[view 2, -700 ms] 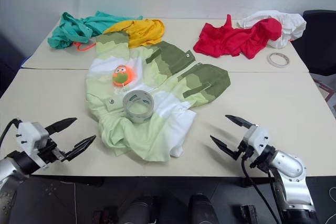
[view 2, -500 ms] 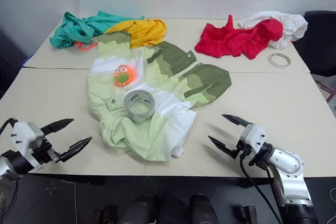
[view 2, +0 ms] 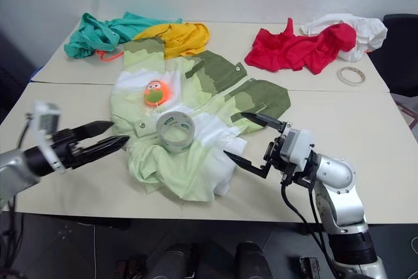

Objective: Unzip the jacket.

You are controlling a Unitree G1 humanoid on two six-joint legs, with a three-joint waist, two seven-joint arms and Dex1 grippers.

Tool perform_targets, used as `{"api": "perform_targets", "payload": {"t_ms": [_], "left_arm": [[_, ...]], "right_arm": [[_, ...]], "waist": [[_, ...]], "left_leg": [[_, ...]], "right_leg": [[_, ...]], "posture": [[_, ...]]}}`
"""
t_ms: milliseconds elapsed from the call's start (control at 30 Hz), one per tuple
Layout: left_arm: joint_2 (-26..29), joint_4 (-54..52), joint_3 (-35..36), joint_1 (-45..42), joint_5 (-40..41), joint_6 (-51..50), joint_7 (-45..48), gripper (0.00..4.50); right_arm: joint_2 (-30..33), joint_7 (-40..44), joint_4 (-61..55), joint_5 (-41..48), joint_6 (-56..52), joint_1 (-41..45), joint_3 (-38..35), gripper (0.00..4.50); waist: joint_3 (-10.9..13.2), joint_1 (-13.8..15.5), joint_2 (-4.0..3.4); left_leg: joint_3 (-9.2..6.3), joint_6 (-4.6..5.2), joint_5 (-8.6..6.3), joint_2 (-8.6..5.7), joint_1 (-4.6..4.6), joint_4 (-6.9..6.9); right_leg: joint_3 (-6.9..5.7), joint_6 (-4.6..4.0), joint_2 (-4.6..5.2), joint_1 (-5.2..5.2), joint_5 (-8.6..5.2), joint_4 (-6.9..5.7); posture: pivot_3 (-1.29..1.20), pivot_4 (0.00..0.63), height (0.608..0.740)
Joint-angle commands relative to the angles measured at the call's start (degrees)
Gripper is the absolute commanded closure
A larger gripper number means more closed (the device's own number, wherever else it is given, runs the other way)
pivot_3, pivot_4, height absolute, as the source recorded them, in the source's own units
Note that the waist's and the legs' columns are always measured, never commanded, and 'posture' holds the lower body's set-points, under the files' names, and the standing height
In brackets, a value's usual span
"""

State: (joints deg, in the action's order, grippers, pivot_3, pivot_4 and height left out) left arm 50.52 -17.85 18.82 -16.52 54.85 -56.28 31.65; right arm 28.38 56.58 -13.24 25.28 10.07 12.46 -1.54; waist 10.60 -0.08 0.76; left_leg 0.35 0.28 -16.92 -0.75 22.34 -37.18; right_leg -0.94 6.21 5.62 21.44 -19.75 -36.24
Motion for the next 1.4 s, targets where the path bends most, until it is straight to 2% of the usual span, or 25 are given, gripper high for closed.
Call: {"api": "perform_targets", "payload": {"t_ms": [33, 167, 367, 500, 667, 733, 867, 933, 1067, 1133, 1200, 1300, 1400], "left_arm": [[-3.7, 4.3, -1.1, -9.3, 2.9, -8.0, -8.4, 0.00], [-7.9, 7.9, -4.0, -17.2, 0.7, -14.4, -14.1, 0.00], [-9.2, 10.1, -10.6, -21.9, -4.0, -16.9, -12.9, 0.00], [-7.0, 10.4, -15.6, -24.8, -6.2, -18.9, -8.5, 0.79], [-3.4, 11.2, -20.3, -25.4, -10.2, -17.6, -3.0, 2.38], [-3.9, 11.7, -19.6, -25.0, -10.7, -16.9, -2.4, 2.97], [-7.4, 12.0, -15.2, -24.4, -9.4, -18.5, -3.1, 4.21], [-9.1, 11.8, -11.4, -23.4, -8.8, -18.2, -4.0, 4.48], [-12.6, 12.1, 1.4, -22.7, -4.4, -20.4, -6.8, 4.48], [-12.0, 12.8, 9.3, -21.4, -4.4, -20.3, -9.9, 4.48], [-8.0, 13.1, 19.4, -15.8, -7.7, -18.4, -12.7, 4.48], [-4.1, 15.3, 29.5, -8.8, -11.6, -16.0, -15.6, 4.48], [-1.0, 19.4, 37.8, 2.6, -17.6, -12.5, -16.8, 4.48]], "right_arm": [[1.1, -1.1, 2.8, -1.5, 3.6, -1.7, -4.0, 0.04], [1.7, -1.8, 4.1, -2.9, 5.4, -3.8, -5.4, 0.04], [1.4, -4.7, 2.6, -4.0, 5.0, -5.2, -5.6, 0.04], [1.3, -7.5, 0.7, -4.4, 4.2, -6.6, -6.0, 0.00], [1.7, -9.2, -1.1, -4.0, 3.4, -8.3, -5.9, 0.00], [1.8, -9.3, -1.8, -3.7, 3.2, -8.7, -5.7, 0.00], [1.7, -8.6, -2.1, -3.0, 2.8, -8.5, -5.0, 0.00], [1.3, -7.4, -1.6, -2.7, 2.9, -7.5, -3.8, 0.00], [0.2, -6.1, 0.0, -2.2, 3.2, -5.3, -2.0, 0.00], [-0.2, -5.3, 0.9, -2.1, 3.5, -4.0, -1.5, 0.00], [-0.7, -4.4, 2.3, -2.0, 4.0, -2.5, -0.8, 0.00], [-1.3, -3.7, 3.5, -2.1, 4.5, -1.4, -0.5, 0.00], [-2.9, -4.5, 4.7, -2.3, 6.1, -0.3, -0.7, 0.00]], "waist": [[0.0, 0.0, 0.00], [0.0, -0.3, 0.03], [0.0, -0.7, 0.03], [0.0, -0.1, 0.03], [0.0, -0.1, 0.03], [0.0, -0.1, 0.03], [0.0, 0.1, 0.03], [0.0, 0.0, 0.04], [0.0, -0.4, 0.06], [0.0, -0.6, 0.05], [0.0, -1.4, 0.06], [0.0, -1.8, 0.06], [0.0, -1.9, 0.06]], "left_leg": [[0.03, 0.01, 0.00, -0.04, -0.01, -0.01], [0.07, -0.01, 0.04, -0.03, 0.00, -0.07], [0.10, -0.16, 0.16, 0.06, -0.05, -0.06], [0.09, -0.17, 0.17, 0.04, -0.04, -0.08], [0.10, -0.18, 0.17, 0.04, -0.04, -0.06], [0.10, -0.18, 0.17, 0.04, -0.04, -0.06], [0.09, -0.14, 0.19, 0.03, -0.02, -0.13], [0.07, -0.14, 0.19, 0.03, -0.01, -0.16], [0.11, -0.15, 0.20, 0.08, -0.01, -0.13], [0.10, -0.20, 0.22, 0.14, -0.02, -0.13], [0.09, -0.22, 0.23, 0.15, -0.03, -0.11], [0.02, -0.29, 0.18, 0.11, -0.23, 0.06], [0.00, -0.28, 0.14, 0.11, -0.22, 0.04]], "right_leg": [[0.01, 0.00, 0.01, 0.01, 0.00, -0.23], [-0.02, 0.01, -0.07, 0.06, 0.00, -0.33], [0.03, 0.01, -0.18, 0.09, 0.00, -0.39], [0.08, 0.01, -0.17, 0.09, 0.00, -0.41], [0.10, 0.01, -0.18, 0.09, -0.01, -0.39], [0.10, 0.01, -0.17, 0.09, -0.01, -0.40], [0.11, 0.01, -0.16, 0.08, -0.01, -0.41], [0.10, 0.01, -0.16, 0.07, -0.01, -0.42], [0.12, 0.01, -0.19, 0.14, -0.01, -0.49], [0.07, 0.01, -0.22, 0.16, -0.01, -0.52], [0.03, 0.01, -0.23, 0.17, -0.01, -0.54], [0.00, 0.01, -0.24, 0.24, -0.01, -0.53], [-0.02, 0.01, -0.21, 0.27, -0.01, -0.51]], "posture": [[0.00, 0.150, 0.740], [0.00, 0.150, 0.740], [0.00, 0.150, 0.740], [0.00, 0.150, 0.740], [0.00, 0.150, 0.740], [0.00, 0.150, 0.740], [0.00, 0.150, 0.740], [0.00, 0.150, 0.740], [0.00, 0.150, 0.740], [0.00, 0.150, 0.740], [0.00, 0.150, 0.740], [0.00, 0.150, 0.740], [0.00, 0.150, 0.740]]}}
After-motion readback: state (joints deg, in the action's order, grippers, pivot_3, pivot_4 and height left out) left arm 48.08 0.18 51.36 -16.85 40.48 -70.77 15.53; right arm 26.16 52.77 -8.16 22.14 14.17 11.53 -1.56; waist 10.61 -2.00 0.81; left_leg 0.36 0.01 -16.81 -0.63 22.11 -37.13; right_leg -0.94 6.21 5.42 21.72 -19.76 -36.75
